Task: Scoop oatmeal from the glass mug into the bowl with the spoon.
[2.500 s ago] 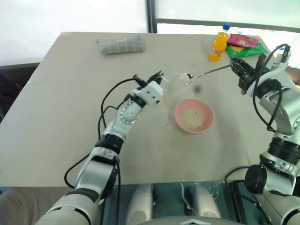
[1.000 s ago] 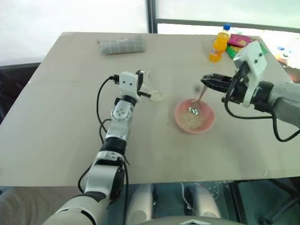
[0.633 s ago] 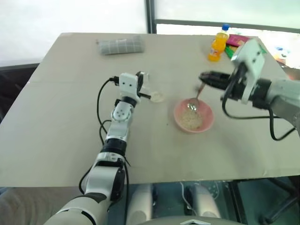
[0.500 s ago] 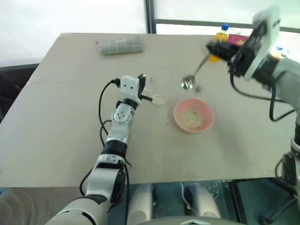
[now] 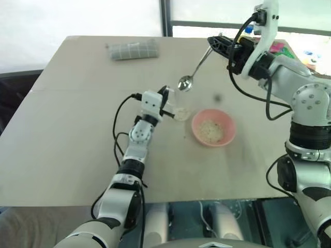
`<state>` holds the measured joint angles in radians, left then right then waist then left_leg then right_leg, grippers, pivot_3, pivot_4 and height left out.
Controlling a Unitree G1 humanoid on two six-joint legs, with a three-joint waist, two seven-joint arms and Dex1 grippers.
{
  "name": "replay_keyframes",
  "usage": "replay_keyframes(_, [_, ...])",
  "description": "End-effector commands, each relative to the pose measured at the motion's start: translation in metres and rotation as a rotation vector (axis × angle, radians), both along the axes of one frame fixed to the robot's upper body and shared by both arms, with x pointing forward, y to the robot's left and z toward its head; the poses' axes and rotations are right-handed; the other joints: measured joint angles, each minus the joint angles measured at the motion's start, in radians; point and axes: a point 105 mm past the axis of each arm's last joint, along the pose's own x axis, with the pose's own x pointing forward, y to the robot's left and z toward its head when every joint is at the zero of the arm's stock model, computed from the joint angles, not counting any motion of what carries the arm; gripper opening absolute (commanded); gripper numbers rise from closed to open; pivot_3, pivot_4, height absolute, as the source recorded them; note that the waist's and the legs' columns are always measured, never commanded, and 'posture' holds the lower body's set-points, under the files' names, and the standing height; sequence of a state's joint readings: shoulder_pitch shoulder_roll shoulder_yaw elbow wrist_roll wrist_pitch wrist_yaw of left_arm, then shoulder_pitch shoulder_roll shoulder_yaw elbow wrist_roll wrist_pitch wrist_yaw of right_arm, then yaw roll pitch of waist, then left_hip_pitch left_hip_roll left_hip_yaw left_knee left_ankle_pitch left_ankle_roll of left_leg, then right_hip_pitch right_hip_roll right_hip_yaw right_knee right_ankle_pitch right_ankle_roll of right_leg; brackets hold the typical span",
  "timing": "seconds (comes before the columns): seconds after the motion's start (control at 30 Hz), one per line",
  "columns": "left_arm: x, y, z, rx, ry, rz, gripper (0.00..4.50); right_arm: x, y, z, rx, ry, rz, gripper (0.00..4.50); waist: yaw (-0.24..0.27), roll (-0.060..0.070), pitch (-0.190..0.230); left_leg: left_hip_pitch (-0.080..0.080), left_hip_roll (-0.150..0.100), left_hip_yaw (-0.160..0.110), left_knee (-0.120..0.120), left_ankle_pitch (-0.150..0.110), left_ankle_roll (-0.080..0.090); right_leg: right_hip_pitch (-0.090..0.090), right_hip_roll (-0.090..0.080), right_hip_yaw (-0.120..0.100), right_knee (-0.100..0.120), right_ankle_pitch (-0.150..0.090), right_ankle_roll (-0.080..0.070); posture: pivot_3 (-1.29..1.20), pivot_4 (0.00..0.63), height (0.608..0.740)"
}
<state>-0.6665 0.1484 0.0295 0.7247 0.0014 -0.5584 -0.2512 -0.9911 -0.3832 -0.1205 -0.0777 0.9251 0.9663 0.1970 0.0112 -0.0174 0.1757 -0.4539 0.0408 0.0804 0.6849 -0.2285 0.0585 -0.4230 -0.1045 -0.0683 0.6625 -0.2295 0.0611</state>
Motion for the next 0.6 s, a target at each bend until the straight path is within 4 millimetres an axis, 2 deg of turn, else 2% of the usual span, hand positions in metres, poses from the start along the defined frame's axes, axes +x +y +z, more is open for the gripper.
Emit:
replay_keyframes(0.03, [-0.004,-0.004,0.006,-0.009,-0.048,-0.01,0.09,-0.013,0.013,0.007,-0.027,-0.022,0.077,0.0,0.0,0.0,0.0,0.0,0.0,0.0,0.0,0.0,0.0,0.0,0.0,0.0,0.0,0.0,0.0,0.0,0.15,0.718])
replay_keyframes(0.1, [-0.005,-0.005,0.003,-0.013,-0.042,-0.011,0.0,-0.014,0.013,-0.001,-0.052,-0.009,0.09,0.7,0.001,0.0,0.0,0.0,0.0,0.0,0.0,0.0,0.0,0.0,0.0,0.0,0.0,0.0,0.0,0.0,0.15,0.718])
replay_keyframes(0.13, [-0.005,-0.004,0.001,-0.026,-0.032,-0.012,0.0,-0.014,0.013,-0.001,-0.051,-0.01,0.093,0.87,0.002,0.0,0.0,0.0,0.0,0.0,0.0,0.0,0.0,0.0,0.0,0.0,0.0,0.0,0.0,0.0,0.15,0.718])
replay_keyframes(0.2, [-0.005,-0.004,-0.001,-0.041,-0.021,-0.015,0.0,-0.012,0.011,0.002,-0.027,-0.024,0.079,1.78,0.002,0.0,0.0,0.0,0.0,0.0,0.0,0.0,0.0,0.0,0.0,0.0,0.0,0.0,0.0,0.0,0.15,0.718])
replay_keyframes(0.27, [-0.006,-0.004,-0.002,-0.03,-0.024,-0.018,0.0,-0.011,0.009,0.007,-0.004,-0.036,0.069,2.92,0.0,0.0,0.0,0.0,0.0,0.0,0.0,0.0,0.0,0.0,0.0,0.0,0.0,0.0,0.0,0.0,0.15,0.718])
replay_keyframes(0.3, [-0.007,-0.003,-0.003,-0.028,-0.024,-0.019,0.0,-0.01,0.009,0.008,0.0,-0.042,0.067,3.08,0.0,0.0,0.0,0.0,0.0,0.0,0.0,0.0,0.0,0.0,0.0,0.0,0.0,0.0,0.0,0.0,0.15,0.718])
replay_keyframes(0.33, [-0.007,-0.003,-0.003,-0.028,-0.023,-0.018,0.0,-0.01,0.008,0.009,0.003,-0.045,0.063,3.69,0.0,0.0,0.0,0.0,0.0,0.0,0.0,0.0,0.0,0.0,0.0,0.0,0.0,0.0,0.0,0.0,0.15,0.718])
replay_keyframes(0.4, [-0.007,-0.002,-0.005,-0.028,-0.02,-0.017,0.0,-0.009,0.007,0.009,0.004,-0.051,0.055,3.69,0.0,0.0,0.0,0.0,0.0,0.0,0.0,0.0,0.001,0.0,0.0,0.0,0.0,0.0,0.0,0.0,0.15,0.718])
replay_keyframes(0.47, [-0.007,0.0,-0.005,-0.024,-0.02,-0.012,0.76,-0.008,0.006,0.009,0.004,-0.052,0.05,3.73,0.0,0.0,0.0,0.0,0.0,0.0,0.0,0.0,0.001,0.0,0.0,0.0,0.0,0.0,0.0,0.0,0.15,0.718])
replay_keyframes(0.5, [-0.007,0.0,-0.005,-0.023,-0.02,-0.01,0.92,-0.008,0.006,0.008,0.004,-0.053,0.048,3.73,0.0,0.0,0.0,0.0,0.0,0.0,0.0,0.0,0.001,0.0,0.0,0.0,0.0,0.0,0.0,0.0,0.15,0.718])
replay_keyframes(0.53, [-0.007,0.001,-0.005,-0.022,-0.021,-0.007,1.49,-0.008,0.005,0.008,0.004,-0.053,0.046,3.73,0.0,0.0,0.0,0.0,0.0,0.0,0.0,0.0,0.001,0.0,0.0,0.0,0.0,0.0,0.0,0.0,0.15,0.718])
replay_keyframes(0.57, [-0.007,0.001,-0.005,-0.022,-0.02,-0.005,1.72,-0.008,0.005,0.008,0.006,-0.053,0.044,3.73,0.0,0.0,0.0,0.0,0.0,0.0,0.0,0.0,0.001,0.0,0.0,0.0,0.0,0.0,0.0,0.0,0.15,0.718])
replay_keyframes(0.6, [-0.007,0.002,-0.005,-0.021,-0.02,-0.004,1.72,-0.008,0.005,0.008,0.007,-0.053,0.041,3.73,0.0,0.0,0.0,0.0,0.0,0.0,0.0,0.0,0.0,0.0,0.0,0.0,0.0,0.0,0.0,0.0,0.15,0.718])
